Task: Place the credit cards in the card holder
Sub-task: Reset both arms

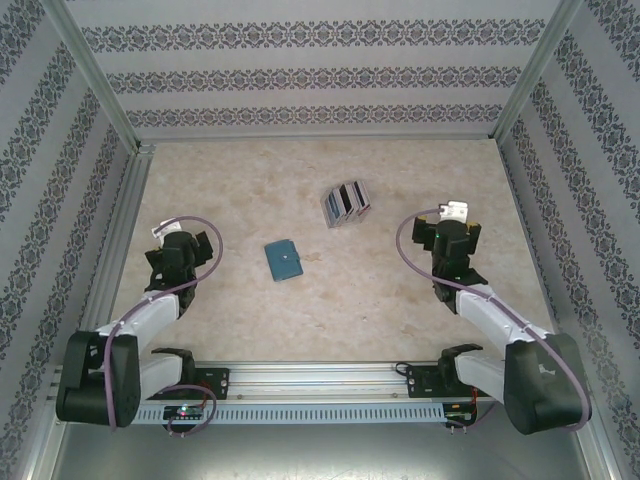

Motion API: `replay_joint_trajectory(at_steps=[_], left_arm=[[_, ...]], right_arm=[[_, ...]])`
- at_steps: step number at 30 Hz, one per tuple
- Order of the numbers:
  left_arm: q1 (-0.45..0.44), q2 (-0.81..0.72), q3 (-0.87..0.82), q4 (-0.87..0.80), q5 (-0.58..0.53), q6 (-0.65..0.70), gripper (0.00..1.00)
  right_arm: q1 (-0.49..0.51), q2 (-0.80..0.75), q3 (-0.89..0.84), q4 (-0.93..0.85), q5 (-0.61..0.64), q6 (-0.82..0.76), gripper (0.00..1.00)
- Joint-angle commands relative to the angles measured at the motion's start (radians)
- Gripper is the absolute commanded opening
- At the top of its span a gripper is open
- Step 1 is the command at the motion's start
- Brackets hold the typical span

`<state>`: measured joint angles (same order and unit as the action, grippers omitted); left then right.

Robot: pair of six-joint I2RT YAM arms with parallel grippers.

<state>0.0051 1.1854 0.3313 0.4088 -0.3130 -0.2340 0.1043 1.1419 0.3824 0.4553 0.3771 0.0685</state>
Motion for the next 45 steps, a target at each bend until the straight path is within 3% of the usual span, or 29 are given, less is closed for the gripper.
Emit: replay_joint_trajectory(at_steps=[1,9,13,20,26,29,36,45], left_arm=[[0.051,0.034,-0.030,0.225,0.114,0.064,0.99],[0.080,0.152,-0.025,0.404,0.295,0.121,1.00],[0.078,0.284,0.009,0.486,0.400,0.153,1.00],[0.073,0.333,0.105,0.356,0.525,0.211,1.00],[0.054,0.339,0.100,0.364,0.525,0.236,1.00],[0.043,0.381,0.052,0.496,0.516,0.239,1.00],[0.032,0.375,0.079,0.428,0.448,0.234,1.00],[0.028,0.375,0.081,0.423,0.440,0.234,0.99]], right_arm=[[-0.041,0.055,-0.066,0.220,-0.084,-0.037,0.98],[-0.058,0.172,-0.058,0.342,-0.248,-0.057,0.98],[-0.056,0.272,-0.074,0.467,-0.350,-0.085,0.98],[-0.063,0.348,-0.045,0.459,-0.386,-0.093,0.98],[-0.107,0.360,0.005,0.422,-0.454,-0.051,0.98],[-0.121,0.364,0.007,0.424,-0.461,-0.037,0.98],[-0.123,0.364,0.006,0.425,-0.463,-0.037,0.98],[-0.121,0.362,0.002,0.432,-0.452,-0.037,0.98]])
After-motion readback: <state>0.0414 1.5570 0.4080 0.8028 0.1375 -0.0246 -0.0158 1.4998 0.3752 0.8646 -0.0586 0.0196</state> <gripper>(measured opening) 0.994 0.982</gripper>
